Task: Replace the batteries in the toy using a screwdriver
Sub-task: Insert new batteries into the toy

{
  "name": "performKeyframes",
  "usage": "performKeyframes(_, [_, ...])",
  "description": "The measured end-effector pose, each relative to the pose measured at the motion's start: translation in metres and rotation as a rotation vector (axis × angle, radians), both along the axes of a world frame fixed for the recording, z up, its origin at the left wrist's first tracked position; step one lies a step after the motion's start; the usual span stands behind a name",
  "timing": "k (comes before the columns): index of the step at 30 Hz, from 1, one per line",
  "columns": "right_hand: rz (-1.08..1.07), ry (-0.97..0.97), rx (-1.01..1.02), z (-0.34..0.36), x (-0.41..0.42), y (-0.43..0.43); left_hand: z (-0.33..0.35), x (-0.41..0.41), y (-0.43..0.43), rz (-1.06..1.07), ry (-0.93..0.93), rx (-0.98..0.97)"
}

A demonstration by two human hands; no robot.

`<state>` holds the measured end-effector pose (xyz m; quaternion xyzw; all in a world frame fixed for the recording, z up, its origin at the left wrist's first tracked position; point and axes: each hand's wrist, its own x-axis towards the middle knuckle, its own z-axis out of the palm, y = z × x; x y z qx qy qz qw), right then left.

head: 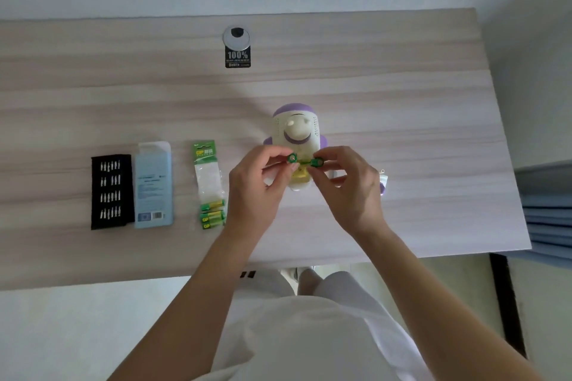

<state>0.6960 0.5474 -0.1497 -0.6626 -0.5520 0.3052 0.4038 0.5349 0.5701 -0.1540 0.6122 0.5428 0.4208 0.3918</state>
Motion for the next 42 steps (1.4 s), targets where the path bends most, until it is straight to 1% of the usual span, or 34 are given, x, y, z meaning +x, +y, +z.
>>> performKeyframes(5, [0.01,-0.056,0.077,-0.006,-0.001,-0.002,-0.002,0.002,0.001,-0.042,0.035,0.057])
performKeyframes(11, [0.026,-0.122,0.136,-0.009,-0.003,-0.003,-0.004,-0.001,-0.002,-0.086,0.184,0.212])
performKeyframes(13, [0.025,-0.143,0.155,-0.009,-0.004,-0.003,-0.006,-0.001,-0.003,-0.086,0.205,0.237])
performKeyframes(19, [0.03,-0.161,0.154,-0.01,-0.005,-0.001,-0.011,0.0,-0.004,-0.069,0.193,0.228])
performKeyframes(24, [0.036,-0.205,0.165,-0.01,-0.006,-0.001,-0.01,-0.002,-0.004,-0.052,0.234,0.255])
performKeyframes(27, [0.032,-0.208,0.16,-0.011,-0.006,-0.002,-0.009,-0.003,-0.004,-0.052,0.212,0.245])
performKeyframes(31, [0.034,-0.219,0.159,-0.011,-0.005,-0.002,-0.013,-0.005,-0.004,-0.073,0.249,0.245])
performKeyframes(37, [0.032,-0.221,0.136,-0.013,-0.007,0.0,-0.02,-0.004,-0.001,-0.07,0.288,0.196])
performKeyframes(42, [0.027,-0.293,0.16,-0.014,-0.008,0.002,-0.022,-0.003,0.003,-0.07,0.266,0.157])
